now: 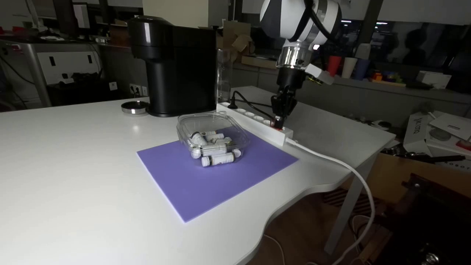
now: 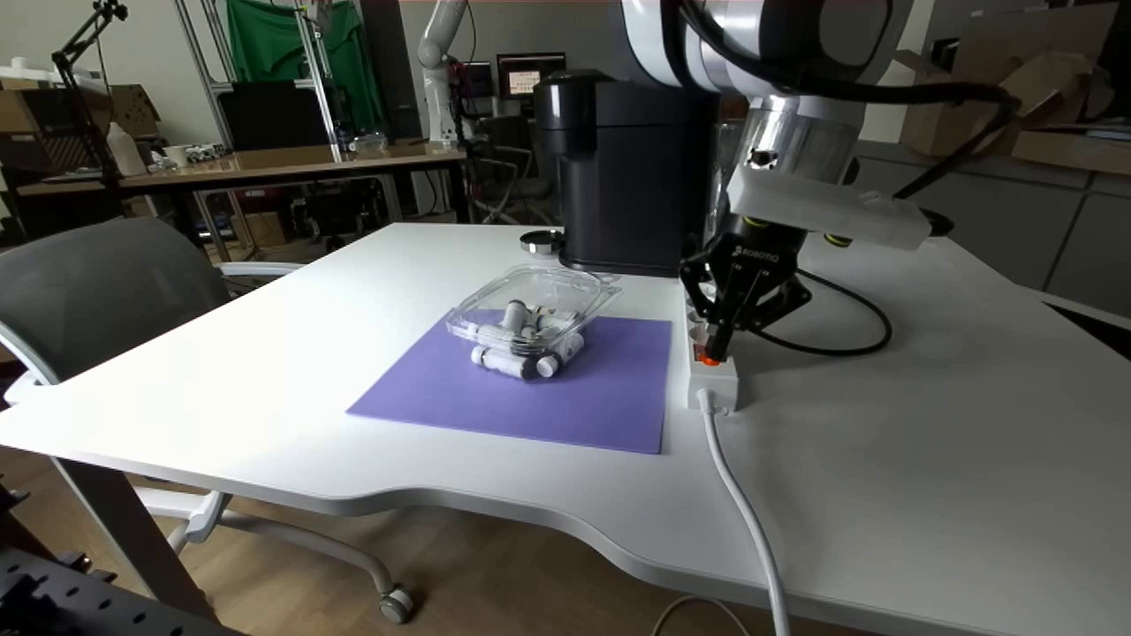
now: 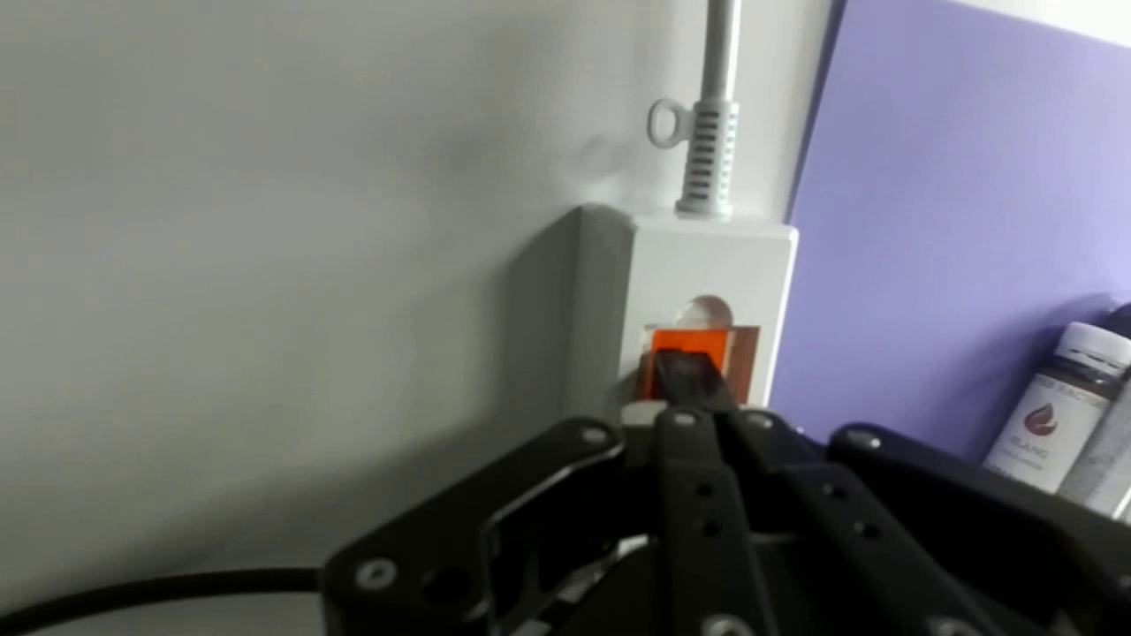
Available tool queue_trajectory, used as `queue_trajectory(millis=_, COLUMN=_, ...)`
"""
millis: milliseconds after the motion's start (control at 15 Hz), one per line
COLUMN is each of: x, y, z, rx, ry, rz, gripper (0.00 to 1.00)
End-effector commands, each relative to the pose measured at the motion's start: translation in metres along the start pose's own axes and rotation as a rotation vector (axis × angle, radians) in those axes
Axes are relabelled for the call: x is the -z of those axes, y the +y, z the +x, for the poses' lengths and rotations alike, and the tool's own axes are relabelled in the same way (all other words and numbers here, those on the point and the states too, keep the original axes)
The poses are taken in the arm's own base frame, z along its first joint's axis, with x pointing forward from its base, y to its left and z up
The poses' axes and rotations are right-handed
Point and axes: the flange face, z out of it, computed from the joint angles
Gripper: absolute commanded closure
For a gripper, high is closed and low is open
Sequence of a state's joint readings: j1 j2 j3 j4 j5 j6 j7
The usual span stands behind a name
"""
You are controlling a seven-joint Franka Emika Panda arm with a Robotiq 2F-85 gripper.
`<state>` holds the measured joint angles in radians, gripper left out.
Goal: Flick the last switch on the extension cord
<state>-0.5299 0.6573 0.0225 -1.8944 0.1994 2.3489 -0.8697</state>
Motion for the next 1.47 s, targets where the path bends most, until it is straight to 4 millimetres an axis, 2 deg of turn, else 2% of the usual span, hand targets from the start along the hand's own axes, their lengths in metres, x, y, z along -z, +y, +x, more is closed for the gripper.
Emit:
queue_trajectory(millis=0, x=-0.003, y=0.002, z=0.009, rx=0.026, ry=0.032, rz=0.047, gripper=1.00)
queue_trajectory(millis=400, x=0.035, y=-0.010, z=0.020, rx=0.079, ry=0.101, rz=-0.024, gripper=1.00)
queue_trajectory(millis=867, x=0.108, y=-0.032, z=0.034, rx=0.132, ry=0.043, rz=-0.168, gripper=1.00)
queue_trajectory(millis=1400, x=0.173, y=-0.063, z=0.035, rx=0.213, ry=-0.043, rz=-0.312, gripper=1.00)
